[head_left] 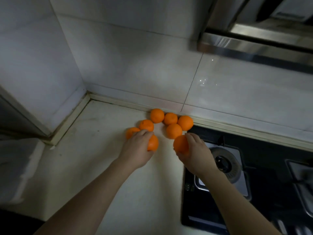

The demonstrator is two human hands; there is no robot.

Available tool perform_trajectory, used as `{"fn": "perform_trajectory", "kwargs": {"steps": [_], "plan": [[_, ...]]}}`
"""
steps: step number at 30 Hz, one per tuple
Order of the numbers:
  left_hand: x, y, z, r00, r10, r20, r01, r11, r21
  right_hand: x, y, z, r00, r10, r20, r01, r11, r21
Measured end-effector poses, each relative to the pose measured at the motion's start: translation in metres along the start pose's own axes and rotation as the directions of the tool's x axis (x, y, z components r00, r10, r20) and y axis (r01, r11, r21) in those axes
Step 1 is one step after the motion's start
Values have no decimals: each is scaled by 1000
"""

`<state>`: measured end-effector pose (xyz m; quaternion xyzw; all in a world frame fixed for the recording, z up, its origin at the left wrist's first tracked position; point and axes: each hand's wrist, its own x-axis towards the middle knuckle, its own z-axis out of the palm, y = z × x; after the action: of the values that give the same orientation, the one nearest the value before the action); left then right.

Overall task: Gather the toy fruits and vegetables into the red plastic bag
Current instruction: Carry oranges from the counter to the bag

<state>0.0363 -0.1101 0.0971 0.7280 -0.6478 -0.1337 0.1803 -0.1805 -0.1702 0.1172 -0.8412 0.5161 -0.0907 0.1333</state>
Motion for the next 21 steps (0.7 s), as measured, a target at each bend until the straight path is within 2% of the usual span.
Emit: {"fn": "perform_trajectory", "kwargs": {"steps": [7,10,15,21], "plan": [[-55,25,-56,994,26,-109,-33,998,-62,-67,-48,-52,992,-4,-125,7,1000,22],[-81,41,-78,981,74,-177,-90,992,-84,-96,-62,-72,977,2,-212,4,1000,27],[-120,65,-103,958,113,-264,-157,976,-153,-145,-75,-101,953,-7,-304,20,999,39],[-148,98,-120,940,160,-301,-213,965,-154,-190,-74,-132,930,33,-367,-12,998,61]]}}
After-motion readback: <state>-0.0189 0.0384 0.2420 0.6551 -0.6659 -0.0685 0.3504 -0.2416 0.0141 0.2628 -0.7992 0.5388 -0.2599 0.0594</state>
